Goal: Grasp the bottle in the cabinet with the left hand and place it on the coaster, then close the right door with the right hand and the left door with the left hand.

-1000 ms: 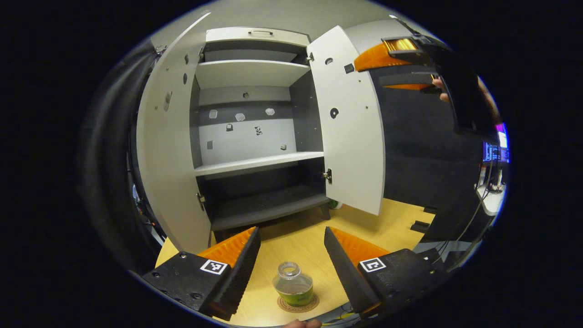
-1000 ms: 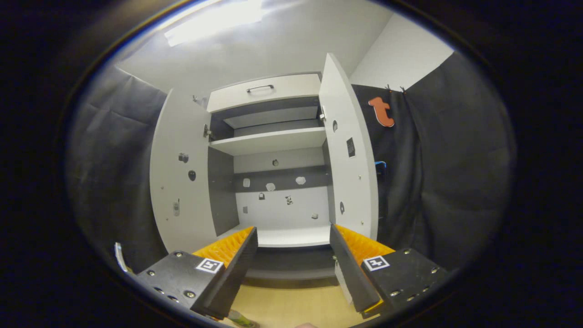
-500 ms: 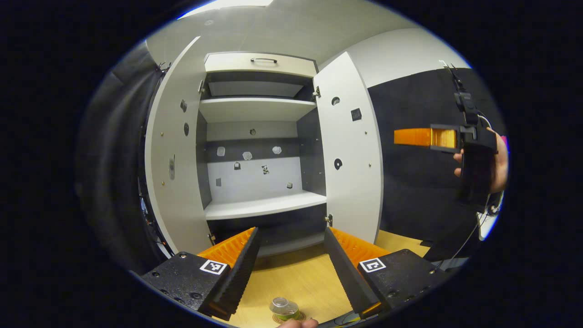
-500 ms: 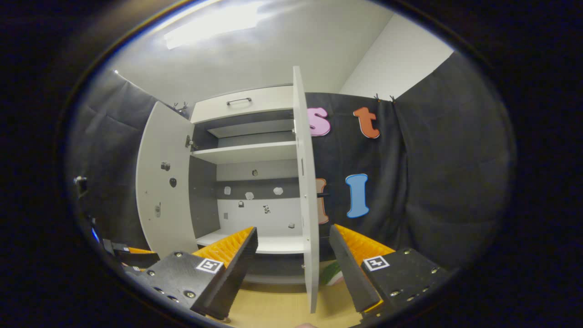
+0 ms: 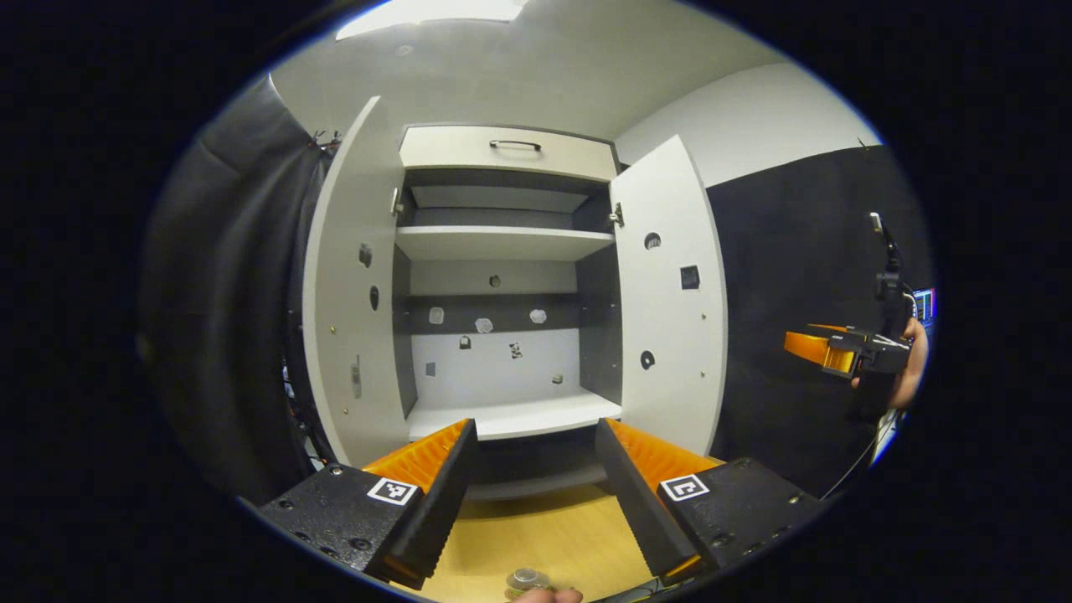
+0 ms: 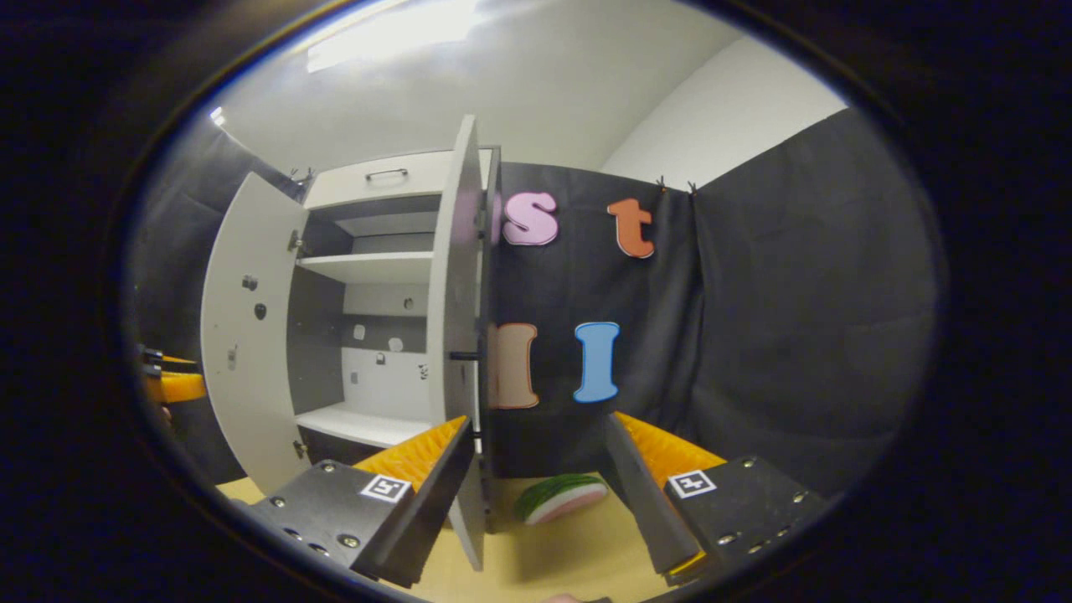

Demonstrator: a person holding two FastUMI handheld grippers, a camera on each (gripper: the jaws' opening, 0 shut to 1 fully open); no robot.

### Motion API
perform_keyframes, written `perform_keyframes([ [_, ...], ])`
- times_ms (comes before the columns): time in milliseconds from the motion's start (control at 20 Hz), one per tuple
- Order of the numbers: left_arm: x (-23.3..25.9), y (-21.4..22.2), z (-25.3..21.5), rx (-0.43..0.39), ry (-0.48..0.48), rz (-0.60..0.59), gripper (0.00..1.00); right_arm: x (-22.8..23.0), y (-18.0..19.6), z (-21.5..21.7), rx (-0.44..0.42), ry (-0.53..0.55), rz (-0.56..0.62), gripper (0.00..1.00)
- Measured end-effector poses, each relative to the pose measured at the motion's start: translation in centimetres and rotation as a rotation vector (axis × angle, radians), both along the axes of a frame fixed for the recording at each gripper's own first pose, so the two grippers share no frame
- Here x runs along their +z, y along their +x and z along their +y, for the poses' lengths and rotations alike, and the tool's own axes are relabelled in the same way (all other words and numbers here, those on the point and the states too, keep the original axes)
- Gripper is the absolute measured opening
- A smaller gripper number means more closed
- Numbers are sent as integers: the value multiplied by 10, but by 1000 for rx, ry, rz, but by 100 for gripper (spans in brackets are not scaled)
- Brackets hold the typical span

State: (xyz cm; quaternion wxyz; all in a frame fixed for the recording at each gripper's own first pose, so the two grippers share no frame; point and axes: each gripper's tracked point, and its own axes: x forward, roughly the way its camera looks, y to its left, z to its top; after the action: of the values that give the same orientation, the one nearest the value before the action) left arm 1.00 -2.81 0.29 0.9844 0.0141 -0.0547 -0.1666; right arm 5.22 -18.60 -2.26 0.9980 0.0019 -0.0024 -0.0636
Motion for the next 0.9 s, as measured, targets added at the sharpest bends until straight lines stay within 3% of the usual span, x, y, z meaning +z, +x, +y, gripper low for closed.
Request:
perform_keyframes([
  [200,13,-1,25,65,-14,-6,90,-10,26,-24,24,18,11,94],
  [350,18,-4,46,122,-11,-15,90,-28,46,-55,-20,-19,65,96],
  [550,13,-14,58,120,-52,-2,90,-22,86,-69,14,-20,65,96],
  [900,5,-20,82,153,-19,12,90,-24,140,-58,40,14,117,96],
])
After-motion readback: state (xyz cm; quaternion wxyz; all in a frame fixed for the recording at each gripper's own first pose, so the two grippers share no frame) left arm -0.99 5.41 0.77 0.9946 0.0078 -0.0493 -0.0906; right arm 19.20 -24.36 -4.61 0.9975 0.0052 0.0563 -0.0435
